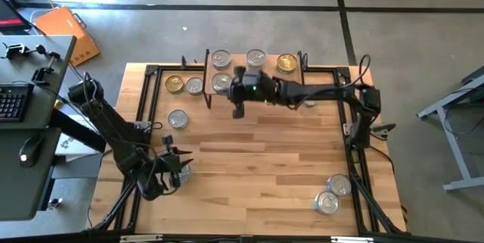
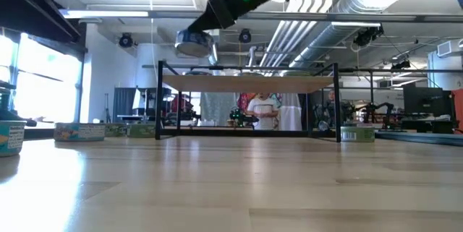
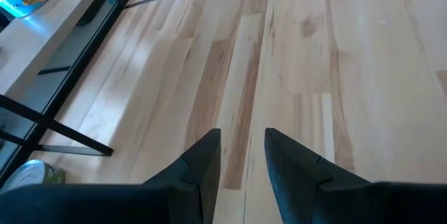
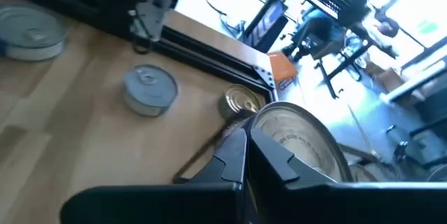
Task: Stack canned seafood by type on shelf
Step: Put the blue tuna can on the shelf, then put the yellow-blue tuna can on the shelf
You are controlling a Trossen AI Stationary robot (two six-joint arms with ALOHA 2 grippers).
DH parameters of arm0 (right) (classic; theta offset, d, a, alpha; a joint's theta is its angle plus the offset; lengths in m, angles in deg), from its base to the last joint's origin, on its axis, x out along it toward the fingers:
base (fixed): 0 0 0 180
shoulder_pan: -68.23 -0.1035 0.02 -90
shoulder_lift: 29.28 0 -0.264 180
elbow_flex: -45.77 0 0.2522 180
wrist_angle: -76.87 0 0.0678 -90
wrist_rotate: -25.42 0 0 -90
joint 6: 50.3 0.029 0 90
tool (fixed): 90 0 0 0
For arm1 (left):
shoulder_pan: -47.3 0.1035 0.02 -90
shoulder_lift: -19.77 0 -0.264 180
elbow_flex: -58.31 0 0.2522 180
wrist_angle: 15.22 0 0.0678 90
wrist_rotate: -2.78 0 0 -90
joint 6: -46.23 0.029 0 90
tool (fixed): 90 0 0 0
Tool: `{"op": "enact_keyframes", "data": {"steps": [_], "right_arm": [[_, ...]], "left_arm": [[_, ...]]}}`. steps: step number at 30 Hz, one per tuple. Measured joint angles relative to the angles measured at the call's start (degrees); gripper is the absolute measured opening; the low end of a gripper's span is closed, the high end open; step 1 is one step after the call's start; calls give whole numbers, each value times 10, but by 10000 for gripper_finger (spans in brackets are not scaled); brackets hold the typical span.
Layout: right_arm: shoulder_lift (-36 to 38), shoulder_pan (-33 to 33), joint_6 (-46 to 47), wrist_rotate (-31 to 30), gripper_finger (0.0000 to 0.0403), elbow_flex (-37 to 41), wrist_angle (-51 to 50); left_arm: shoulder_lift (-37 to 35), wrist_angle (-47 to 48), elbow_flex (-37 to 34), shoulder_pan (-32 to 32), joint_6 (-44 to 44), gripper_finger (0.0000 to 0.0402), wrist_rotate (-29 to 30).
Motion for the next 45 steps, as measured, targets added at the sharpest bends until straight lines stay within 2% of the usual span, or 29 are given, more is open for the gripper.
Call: {"op": "enact_keyframes", "data": {"steps": [9,28,31,39,45], "right_arm": [[-37,25,12,28,0,0,34],[-87,36,9,-1,4,0,83],[-88,36,13,-13,25,0,93],[-88,32,25,-15,123,0,103],[-87,20,25,-17,167,0,122]], "left_arm": [[8,3,0,2,-5,106,9],[7,1,0,3,-9,106,13],[7,1,0,3,-9,106,13],[7,1,0,3,-10,106,13],[7,1,0,3,-10,106,13]]}}
